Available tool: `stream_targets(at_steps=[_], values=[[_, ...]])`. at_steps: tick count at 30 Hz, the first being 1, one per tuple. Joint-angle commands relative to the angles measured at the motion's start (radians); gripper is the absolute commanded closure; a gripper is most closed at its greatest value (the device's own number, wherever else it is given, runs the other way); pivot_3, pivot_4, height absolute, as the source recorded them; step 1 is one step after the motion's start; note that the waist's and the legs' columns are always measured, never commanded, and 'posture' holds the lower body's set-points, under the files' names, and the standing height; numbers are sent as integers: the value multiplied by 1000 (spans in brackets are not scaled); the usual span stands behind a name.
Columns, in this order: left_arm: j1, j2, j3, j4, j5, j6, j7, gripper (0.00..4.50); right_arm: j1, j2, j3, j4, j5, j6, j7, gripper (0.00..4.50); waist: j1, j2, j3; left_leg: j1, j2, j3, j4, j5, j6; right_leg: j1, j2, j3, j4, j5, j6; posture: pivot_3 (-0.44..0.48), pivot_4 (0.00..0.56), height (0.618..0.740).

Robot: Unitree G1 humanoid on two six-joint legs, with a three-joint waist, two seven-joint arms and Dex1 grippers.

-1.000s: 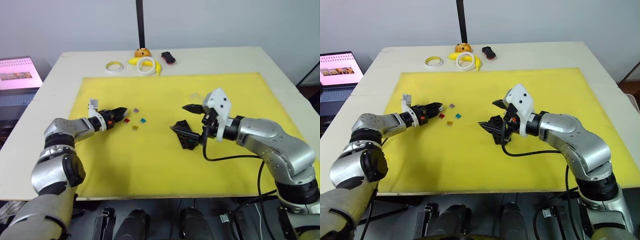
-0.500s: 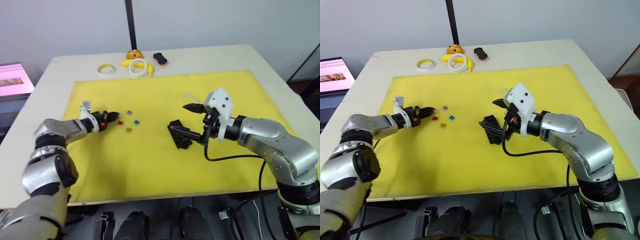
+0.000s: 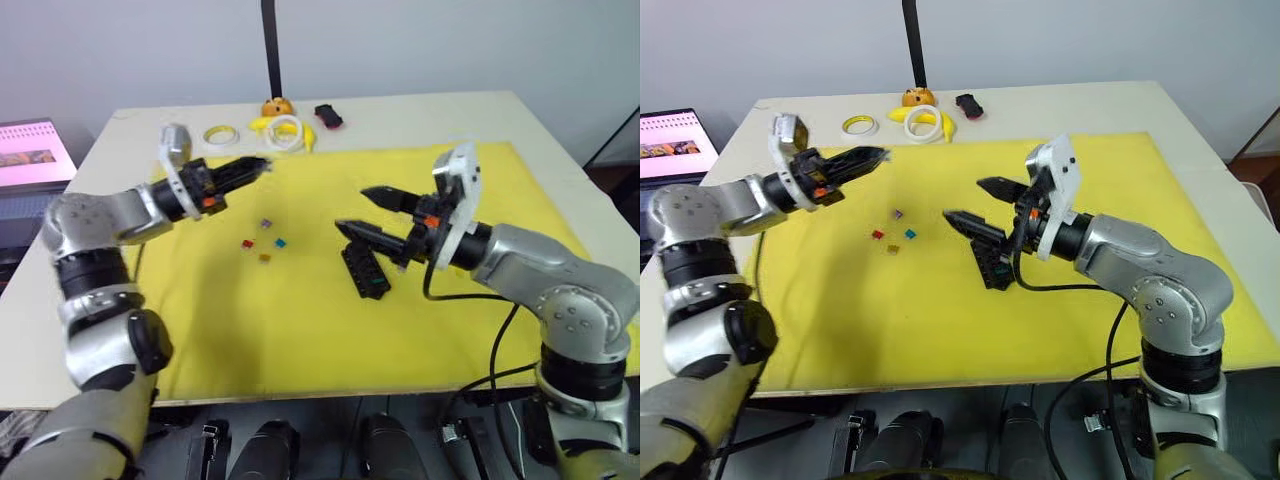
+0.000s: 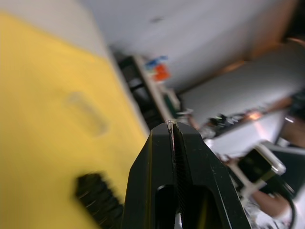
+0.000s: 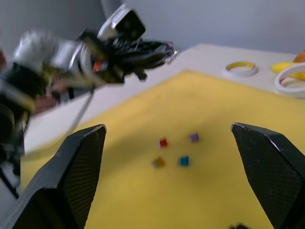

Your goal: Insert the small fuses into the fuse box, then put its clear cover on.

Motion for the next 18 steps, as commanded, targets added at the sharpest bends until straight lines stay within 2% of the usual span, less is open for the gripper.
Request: stream_targets(at_steps=[1, 9, 16, 18], values=[[4, -65, -14, -151, -89, -4, 26, 4479, -46, 85, -67, 23, 185, 8, -136, 0, -2, 0, 0, 0, 0, 0, 0, 0, 0, 0, 0, 0, 0, 0, 0, 0, 150, 740], [5, -200, 25, -187, -216, -22, 153, 4479, -48, 193, -67, 50, 326, -57, -366, 0, -4, 0, 0, 1, 0, 0, -1, 0, 0, 0, 0, 0, 0, 0, 0, 0, 150, 740], [6, -230, 29, -175, -289, -55, 252, 4479, -42, 228, -45, 48, 417, -124, -476, 0, -4, 0, 0, 1, 0, 1, -1, 0, 0, 0, 1, 0, 0, 0, 0, 0, 150, 740], [6, -234, 22, -171, -311, -62, 270, 4500, -41, 233, -28, 46, 422, -141, -494, 562, -4, 0, 0, 1, 0, 1, -1, 0, 0, 0, 1, 0, 0, 0, 0, 0, 150, 740]])
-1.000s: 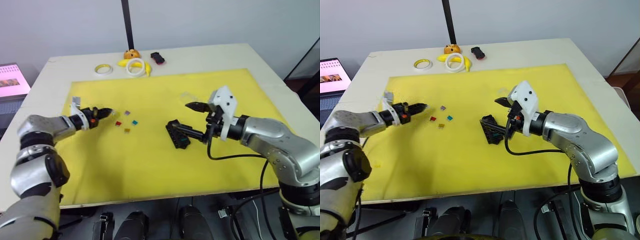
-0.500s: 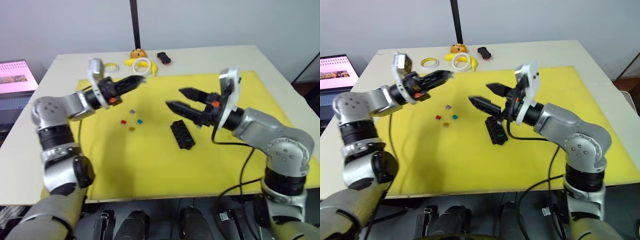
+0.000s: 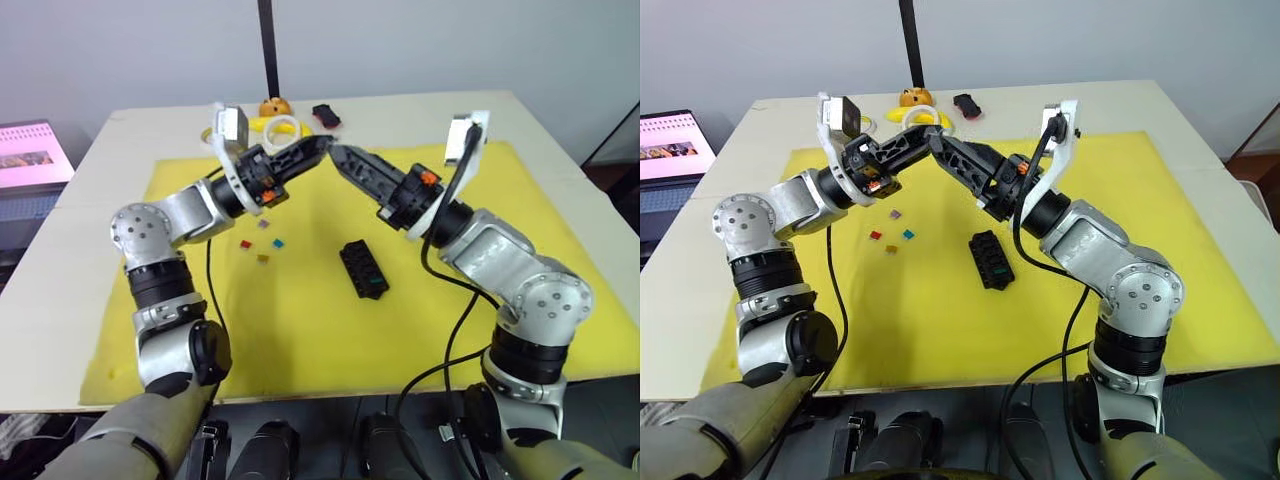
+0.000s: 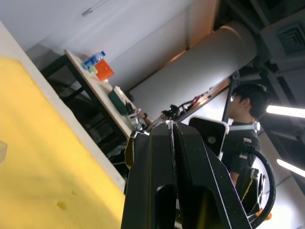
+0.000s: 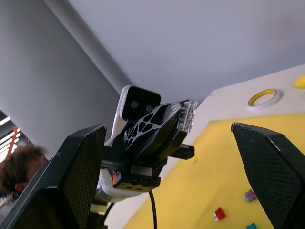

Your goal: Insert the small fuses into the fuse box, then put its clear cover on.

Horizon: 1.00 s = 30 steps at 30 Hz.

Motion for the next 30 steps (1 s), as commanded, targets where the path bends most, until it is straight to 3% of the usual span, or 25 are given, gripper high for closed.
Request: stream_targets(at_steps=[1, 3, 30], values=[[-7, -3, -3, -14, -60, -23, 28, 4500, -5, 16, 23, -26, 35, -45, -34, 787, 0, 0, 0, 0, 0, 0, 0, 0, 0, 0, 0, 0, 0, 0, 0, 0, 150, 740], [3, 0, -26, -27, -60, -31, 28, 4500, -1, 16, 33, -25, 43, -58, -46, 1675, 1, 0, 0, 0, 0, 0, 0, 0, 0, 0, 0, 0, 0, 0, 0, 0, 150, 740], [46, 27, -100, -27, -172, -101, 86, 4500, -1, -54, 84, -10, 88, -123, -73, 1675, 1, 0, 0, 0, 0, 0, 0, 0, 0, 0, 0, 0, 0, 0, 0, 0, 150, 740]])
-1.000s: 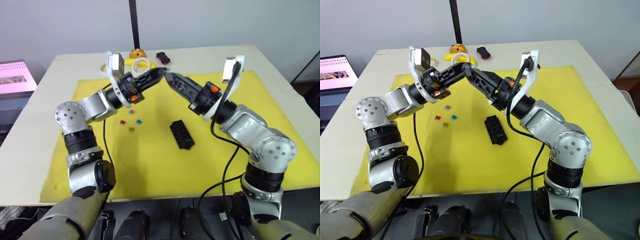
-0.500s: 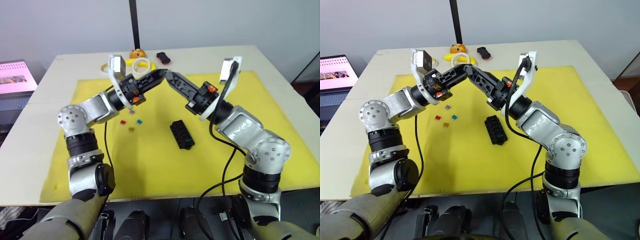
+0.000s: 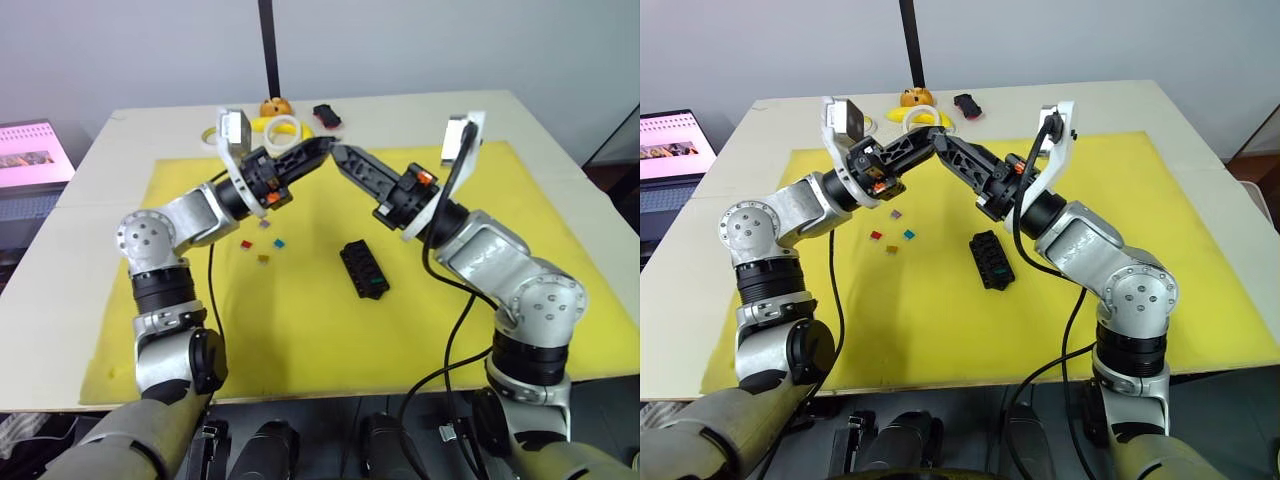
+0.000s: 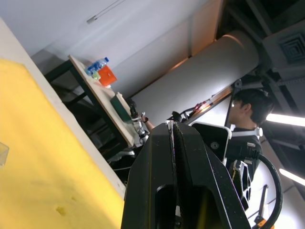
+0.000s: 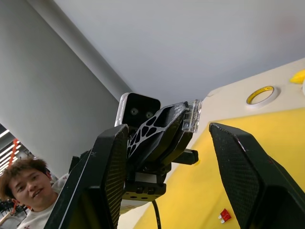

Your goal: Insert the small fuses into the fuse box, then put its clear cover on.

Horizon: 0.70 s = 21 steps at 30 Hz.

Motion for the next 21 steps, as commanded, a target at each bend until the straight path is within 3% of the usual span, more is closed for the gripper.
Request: stream_targets(at_steps=[1, 2, 5, 9, 19, 21], values=[[0, 13, -12, -24, -41, -14, -3, 4500, -19, -3, -3, -10, 20, -23, -5, 1675, 0, 0, 0, 0, 0, 0, 0, 0, 0, 0, 0, 0, 0, 0, 0, 0, 150, 740], [2, 15, -16, -25, -44, -16, -5, 4500, -20, -3, -3, -9, 23, -26, -6, 1675, 0, 0, 0, 0, 0, 0, 0, 0, 0, 0, 0, 0, 0, 0, 0, 0, 150, 740], [12, 23, -25, -25, -47, -19, -11, 4500, -21, 0, -8, -6, 38, -36, -13, 2519, 0, 0, 0, 0, 0, 0, 0, 0, 0, 0, 0, 0, 0, 0, 0, 0, 150, 740], [17, 30, -36, -25, -61, -27, -6, 4500, -22, -5, -5, -6, 48, -40, -17, 4446, 1, 0, 0, 0, 0, 0, 0, 0, 0, 0, 0, 0, 0, 0, 0, 0, 150, 740], [45, 34, -57, -36, -111, -45, 38, 4500, -23, -5, -2, -7, 90, -49, -31, 4446, 0, 0, 0, 0, 0, 0, 0, 0, 0, 0, 0, 0, 0, 0, 0, 0, 150, 740], [48, 55, -64, -40, -108, -45, 31, 3848, -20, -19, -6, -14, 106, -44, -33, 4500, 0, 0, 0, 0, 0, 0, 0, 0, 0, 0, 0, 0, 0, 0, 0, 0, 150, 740]])
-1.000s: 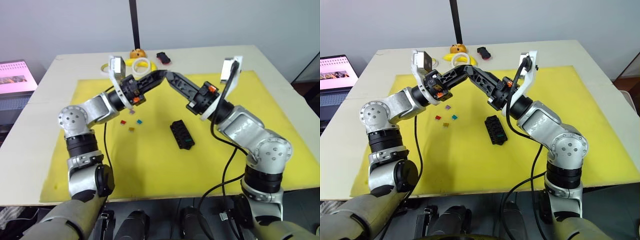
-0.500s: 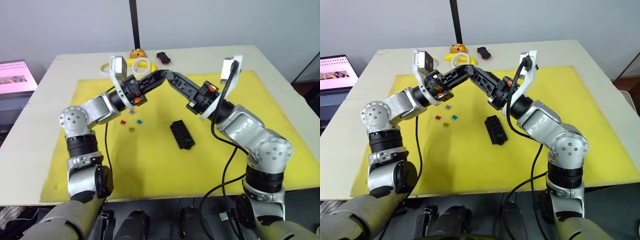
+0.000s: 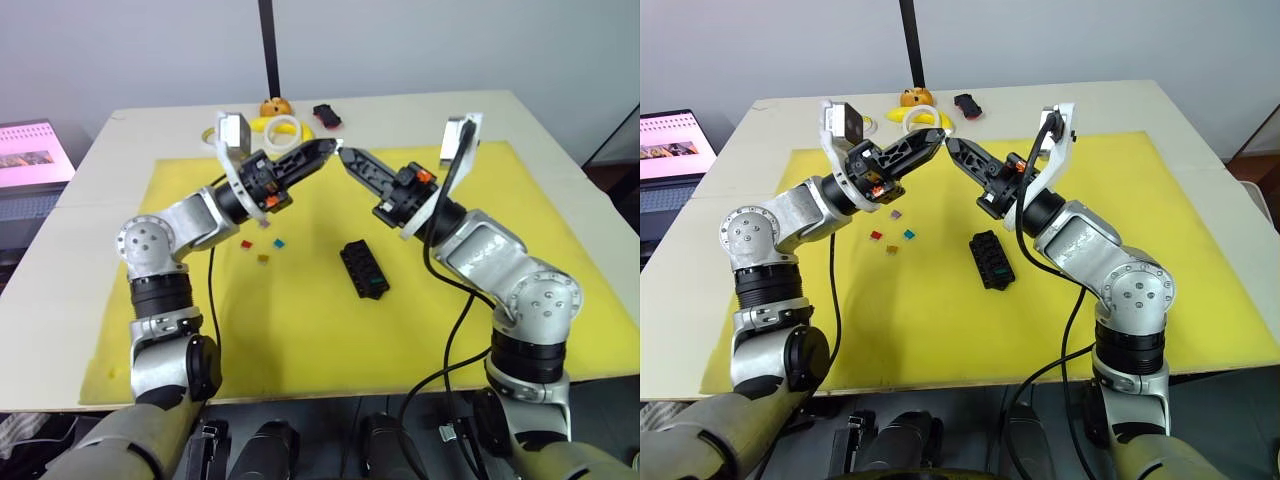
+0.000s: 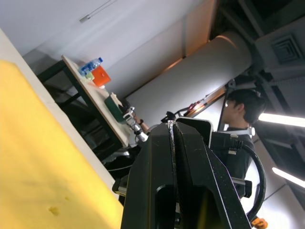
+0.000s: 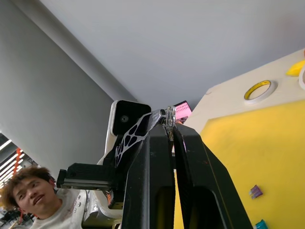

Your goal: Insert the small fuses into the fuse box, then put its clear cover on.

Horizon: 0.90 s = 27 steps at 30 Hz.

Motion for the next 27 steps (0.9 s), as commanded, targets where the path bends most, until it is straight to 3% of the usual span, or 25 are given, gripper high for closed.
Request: stream_targets(at_steps=[1, 5, 7, 11, 13, 17, 22, 27], values=[[3, 42, -13, -23, -14, 0, 1, 3573, -20, -28, -15, -51, 56, -13, 8, 4500, 0, 0, 0, 0, 0, 0, 0, 0, 0, 0, 0, 0, 0, 0, 0, 0, 150, 740], [23, 138, -73, -97, 19, 26, -91, 1530, -18, -119, -31, -58, 111, 17, 23, 4500, -1, 0, 0, 0, 0, 0, 0, 0, 0, 0, 0, 0, 0, 0, 0, 0, 150, 740], [56, 223, -139, -164, 71, 38, -196, 558, -16, -205, -44, -51, 143, 54, 55, 4500, -1, 0, 0, 0, 0, 0, -1, 0, 0, 0, 0, 0, -1, 0, 0, 0, 150, 740], [167, 412, -334, -325, 272, -79, -476, 558, -25, -419, -56, -1, 198, 175, 194, 4500, 1, 0, 0, 0, 0, 1, -2, 0, 0, 1, 0, 0, -3, 0, 0, 0, 150, 740], [197, 465, -402, -363, 361, -164, -574, 135, -40, -496, -49, 23, 176, 218, 285, 4500, 4, 1, 0, 1, 0, 1, -3, 0, 0, 2, 1, 0, -5, 0, 0, 0, 150, 740], [267, 569, -577, -451, 647, -475, -773, 19, -111, -724, 82, 25, -157, 250, 694, 4500, 6, 2, 1, 0, 1, 2, -2, -1, 1, 3, 1, -1, -7, 0, 0, 0, 150, 740], [305, 538, -670, -453, 849, -690, -790, 19, -168, -839, 337, 58, -644, -10, 1095, 4500, 6, 1, 2, 0, 1, 4, -2, -2, 3, 3, 1, -1, -9, 0, 0, 0, 150, 740], [330, 470, -684, -446, 936, -752, -730, 19, -204, -830, 506, 142, -1009, -315, 1371, 4500, 6, 0, 3, -1, 1, 4, -1, -2, 3, 2, 0, -1, -8, 0, 0, 0, 150, 740]])
